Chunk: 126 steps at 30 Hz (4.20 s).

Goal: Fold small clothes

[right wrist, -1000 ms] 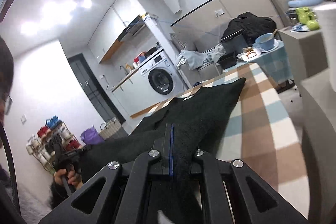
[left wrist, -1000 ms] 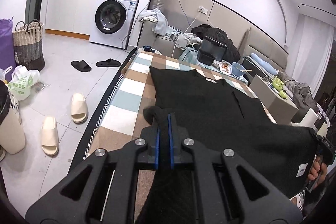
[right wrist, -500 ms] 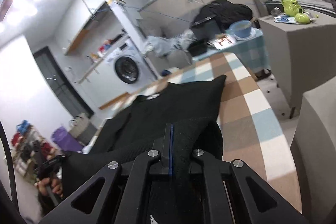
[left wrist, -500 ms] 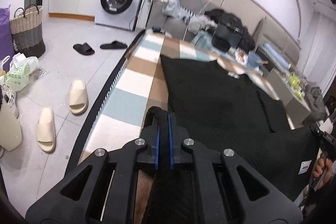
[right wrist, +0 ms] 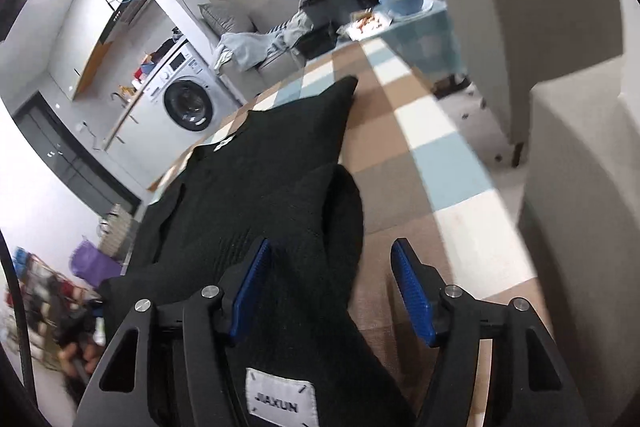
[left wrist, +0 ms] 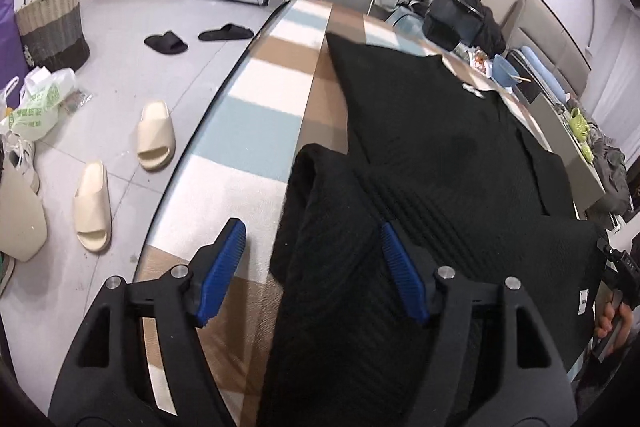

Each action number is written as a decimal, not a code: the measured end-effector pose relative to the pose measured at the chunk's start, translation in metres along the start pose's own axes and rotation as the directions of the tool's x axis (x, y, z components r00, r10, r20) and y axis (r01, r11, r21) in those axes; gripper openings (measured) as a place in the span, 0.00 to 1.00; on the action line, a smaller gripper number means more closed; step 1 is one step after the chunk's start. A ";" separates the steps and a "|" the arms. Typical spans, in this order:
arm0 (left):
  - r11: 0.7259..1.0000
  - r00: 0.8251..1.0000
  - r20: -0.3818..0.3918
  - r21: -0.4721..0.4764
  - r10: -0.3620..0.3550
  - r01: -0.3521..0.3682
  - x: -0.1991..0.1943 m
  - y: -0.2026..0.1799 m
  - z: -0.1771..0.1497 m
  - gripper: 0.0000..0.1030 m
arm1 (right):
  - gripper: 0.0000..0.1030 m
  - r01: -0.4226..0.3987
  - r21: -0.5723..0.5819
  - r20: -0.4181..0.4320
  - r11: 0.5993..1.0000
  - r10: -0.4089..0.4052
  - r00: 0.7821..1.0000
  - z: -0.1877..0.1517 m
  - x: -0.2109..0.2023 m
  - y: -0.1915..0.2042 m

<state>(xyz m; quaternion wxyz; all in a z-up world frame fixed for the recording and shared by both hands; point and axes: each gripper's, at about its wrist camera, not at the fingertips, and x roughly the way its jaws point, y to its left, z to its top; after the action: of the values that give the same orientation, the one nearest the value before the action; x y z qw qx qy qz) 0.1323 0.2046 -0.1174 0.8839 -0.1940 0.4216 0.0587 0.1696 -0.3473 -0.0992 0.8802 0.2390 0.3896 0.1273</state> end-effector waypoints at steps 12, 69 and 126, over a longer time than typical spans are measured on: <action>0.994 1.000 0.001 0.112 -0.005 0.004 0.025 -0.034 0.009 0.32 | 0.43 -0.003 -0.126 -0.046 0.992 -0.003 0.999 0.002 0.031 0.033; 0.991 0.971 0.230 0.126 -0.072 0.043 -0.119 -0.022 -0.032 0.02 | 0.05 -0.146 -0.214 0.170 0.966 0.184 0.968 -0.017 -0.066 0.032; 0.968 1.000 0.014 0.251 -0.007 0.003 -0.100 -0.031 -0.087 0.47 | 0.47 0.066 -0.227 -0.019 0.972 -0.072 0.997 -0.052 -0.046 0.010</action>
<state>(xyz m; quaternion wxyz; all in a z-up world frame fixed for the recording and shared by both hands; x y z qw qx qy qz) 0.0137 0.1481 -0.0807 0.9046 -0.0809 0.4186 0.0041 0.0995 -0.3405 -0.0958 0.9003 0.1220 0.3925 0.1433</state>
